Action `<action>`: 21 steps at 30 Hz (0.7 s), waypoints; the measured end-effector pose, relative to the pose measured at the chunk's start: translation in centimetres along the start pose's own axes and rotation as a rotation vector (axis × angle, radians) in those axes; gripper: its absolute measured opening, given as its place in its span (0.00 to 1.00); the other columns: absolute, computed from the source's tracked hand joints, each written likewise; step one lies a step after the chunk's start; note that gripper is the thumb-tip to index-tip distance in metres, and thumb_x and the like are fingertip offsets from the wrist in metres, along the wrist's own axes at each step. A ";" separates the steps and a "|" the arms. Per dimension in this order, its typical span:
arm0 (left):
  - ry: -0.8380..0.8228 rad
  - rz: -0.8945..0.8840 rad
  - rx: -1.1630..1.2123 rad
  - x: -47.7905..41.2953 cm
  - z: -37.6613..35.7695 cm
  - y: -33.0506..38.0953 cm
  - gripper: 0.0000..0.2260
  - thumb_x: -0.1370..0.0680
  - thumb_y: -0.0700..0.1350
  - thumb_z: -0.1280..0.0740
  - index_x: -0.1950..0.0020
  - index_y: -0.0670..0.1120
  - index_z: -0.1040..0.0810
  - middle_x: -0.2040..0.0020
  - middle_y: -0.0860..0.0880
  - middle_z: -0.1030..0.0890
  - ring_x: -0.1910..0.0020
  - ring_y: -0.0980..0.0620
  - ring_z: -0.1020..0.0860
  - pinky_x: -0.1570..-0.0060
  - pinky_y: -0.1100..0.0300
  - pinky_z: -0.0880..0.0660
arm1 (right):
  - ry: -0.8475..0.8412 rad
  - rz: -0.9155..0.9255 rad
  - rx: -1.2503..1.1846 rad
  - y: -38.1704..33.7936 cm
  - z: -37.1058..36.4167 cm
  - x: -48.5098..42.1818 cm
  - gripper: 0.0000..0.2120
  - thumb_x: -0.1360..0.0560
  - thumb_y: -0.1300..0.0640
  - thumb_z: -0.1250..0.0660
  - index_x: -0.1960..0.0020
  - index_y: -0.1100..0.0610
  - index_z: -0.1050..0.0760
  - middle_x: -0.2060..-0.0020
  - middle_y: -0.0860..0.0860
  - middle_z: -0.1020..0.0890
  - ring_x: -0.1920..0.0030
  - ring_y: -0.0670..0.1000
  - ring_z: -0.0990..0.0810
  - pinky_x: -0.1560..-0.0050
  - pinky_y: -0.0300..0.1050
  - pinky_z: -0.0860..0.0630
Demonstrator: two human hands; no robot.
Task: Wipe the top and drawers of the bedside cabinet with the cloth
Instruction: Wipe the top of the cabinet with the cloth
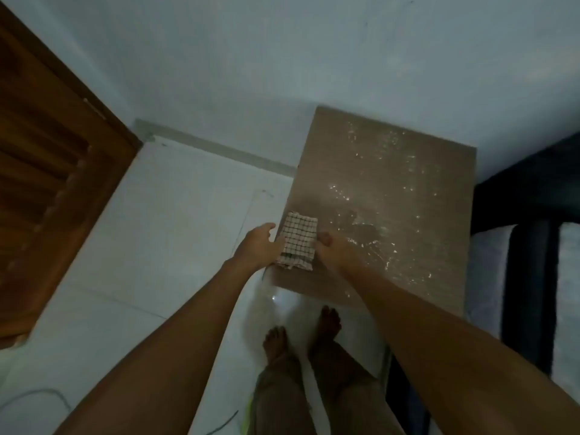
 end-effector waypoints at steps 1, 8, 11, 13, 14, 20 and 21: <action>0.018 -0.003 -0.023 -1.0 -0.2 -0.1 0.26 0.20 0.51 0.36 0.25 0.44 0.35 0.31 0.40 0.27 0.34 0.43 0.26 0.37 0.53 0.27 | 0.015 0.000 -0.068 -0.1 -0.7 -0.9 0.14 0.20 0.54 0.38 0.37 0.56 0.26 0.47 0.49 0.19 0.55 0.40 0.22 0.64 0.28 0.28; 0.076 -0.029 -0.143 -5.0 -1.0 -0.1 0.12 0.22 0.48 0.35 0.49 0.41 0.17 0.54 0.44 0.16 0.56 0.47 0.18 0.56 0.51 0.19 | 0.223 -0.049 0.060 0.0 -2.9 -5.2 0.15 0.25 0.51 0.31 0.41 0.55 0.25 0.50 0.47 0.20 0.50 0.49 0.21 0.52 0.44 0.23; 0.082 -0.010 -0.097 -5.2 -1.0 0.3 0.10 0.22 0.45 0.35 0.50 0.40 0.18 0.53 0.44 0.16 0.54 0.48 0.19 0.57 0.57 0.22 | 0.152 -0.028 -0.039 -0.6 -2.2 -4.7 0.11 0.23 0.53 0.33 0.43 0.56 0.22 0.55 0.47 0.19 0.53 0.49 0.19 0.60 0.37 0.24; 0.052 0.007 0.061 -5.0 -0.7 1.1 0.08 0.21 0.43 0.35 0.47 0.41 0.20 0.49 0.43 0.17 0.50 0.46 0.19 0.53 0.57 0.22 | 0.110 -0.013 -0.199 -1.3 -0.7 -3.7 0.10 0.23 0.54 0.32 0.45 0.58 0.21 0.58 0.45 0.18 0.55 0.48 0.17 0.65 0.32 0.23; 0.015 0.020 0.176 -4.8 -0.7 1.7 0.08 0.21 0.43 0.36 0.45 0.42 0.21 0.48 0.42 0.18 0.48 0.46 0.19 0.50 0.56 0.21 | 0.096 -0.003 -0.264 -1.6 0.1 -3.2 0.10 0.23 0.54 0.32 0.45 0.58 0.20 0.58 0.45 0.18 0.56 0.47 0.17 0.65 0.32 0.22; -0.205 -0.039 0.565 -2.2 -1.4 8.4 0.12 0.19 0.41 0.37 0.37 0.40 0.24 0.45 0.44 0.18 0.46 0.49 0.18 0.45 0.58 0.21 | 0.125 0.024 -0.514 -3.4 5.7 0.0 0.12 0.22 0.51 0.35 0.43 0.56 0.22 0.52 0.52 0.15 0.58 0.46 0.15 0.66 0.35 0.21; -0.214 -0.061 0.563 -1.9 -1.5 9.5 0.12 0.19 0.41 0.37 0.37 0.40 0.23 0.46 0.44 0.17 0.47 0.50 0.18 0.47 0.60 0.21 | 0.122 0.027 -0.545 -3.8 6.5 0.5 0.11 0.21 0.51 0.36 0.43 0.56 0.22 0.53 0.52 0.15 0.59 0.46 0.15 0.67 0.36 0.21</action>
Point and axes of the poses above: each hand's wrist, its own x-axis away from the middle knuckle, its own z-axis out of the back of the hand, y = z × x, the point moved 5 cm from there along -x, towards the middle knuckle
